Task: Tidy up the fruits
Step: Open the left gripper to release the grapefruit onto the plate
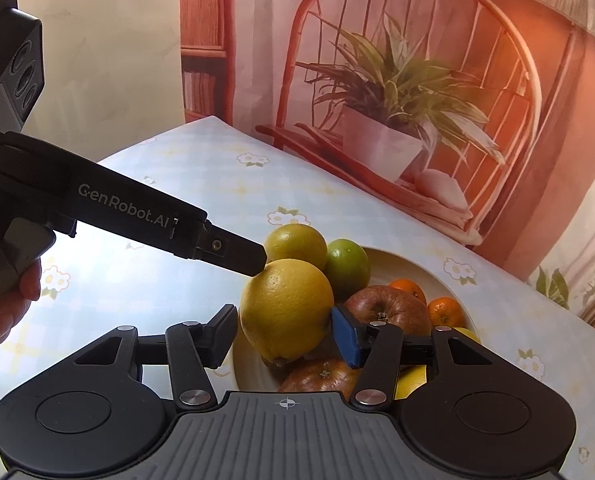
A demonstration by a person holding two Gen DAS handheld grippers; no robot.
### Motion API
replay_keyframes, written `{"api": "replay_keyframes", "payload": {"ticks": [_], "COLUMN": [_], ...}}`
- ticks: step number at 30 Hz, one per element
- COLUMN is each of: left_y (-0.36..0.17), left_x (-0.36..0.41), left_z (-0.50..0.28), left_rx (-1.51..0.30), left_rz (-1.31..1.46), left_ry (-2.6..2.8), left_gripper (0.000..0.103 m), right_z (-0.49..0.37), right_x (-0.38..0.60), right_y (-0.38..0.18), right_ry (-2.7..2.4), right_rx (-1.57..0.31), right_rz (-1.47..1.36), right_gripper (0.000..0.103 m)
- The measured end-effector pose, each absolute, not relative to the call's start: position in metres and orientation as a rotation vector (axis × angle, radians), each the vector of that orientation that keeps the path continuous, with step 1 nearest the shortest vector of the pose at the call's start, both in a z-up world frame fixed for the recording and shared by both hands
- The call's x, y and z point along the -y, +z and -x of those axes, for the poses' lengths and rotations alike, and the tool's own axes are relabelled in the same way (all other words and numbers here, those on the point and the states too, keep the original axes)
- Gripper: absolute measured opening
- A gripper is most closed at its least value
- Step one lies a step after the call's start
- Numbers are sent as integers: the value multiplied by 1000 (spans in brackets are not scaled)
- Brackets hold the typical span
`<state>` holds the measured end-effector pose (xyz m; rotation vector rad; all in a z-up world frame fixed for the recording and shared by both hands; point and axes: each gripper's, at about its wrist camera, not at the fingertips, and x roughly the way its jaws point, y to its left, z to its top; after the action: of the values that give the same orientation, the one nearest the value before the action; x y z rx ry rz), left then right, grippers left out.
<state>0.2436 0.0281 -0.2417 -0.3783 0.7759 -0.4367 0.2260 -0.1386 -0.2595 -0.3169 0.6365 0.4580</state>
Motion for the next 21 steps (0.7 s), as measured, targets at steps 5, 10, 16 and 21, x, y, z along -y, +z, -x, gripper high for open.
{"api": "replay_keyframes", "payload": {"ticks": [5, 10, 16, 21], "left_y": [-242, -242, -243, -242], "left_x": [-27, -23, -23, -23], "left_z": [-242, -240, -240, -241], "left_rx": [-782, -779, -778, -779], "left_rz": [373, 352, 347, 340], "left_ry": [-432, -432, -434, -432], "left_gripper": [46, 46, 46, 46], "right_z": [-228, -227, -227, -224], "right_x": [142, 146, 151, 150], "right_y": [-259, -259, -260, -259], "right_ry": [448, 434, 426, 418], "right_rx": [-646, -645, -649, -646], "right_rz": [305, 291, 267, 273], "right_gripper": [47, 48, 50, 50]}}
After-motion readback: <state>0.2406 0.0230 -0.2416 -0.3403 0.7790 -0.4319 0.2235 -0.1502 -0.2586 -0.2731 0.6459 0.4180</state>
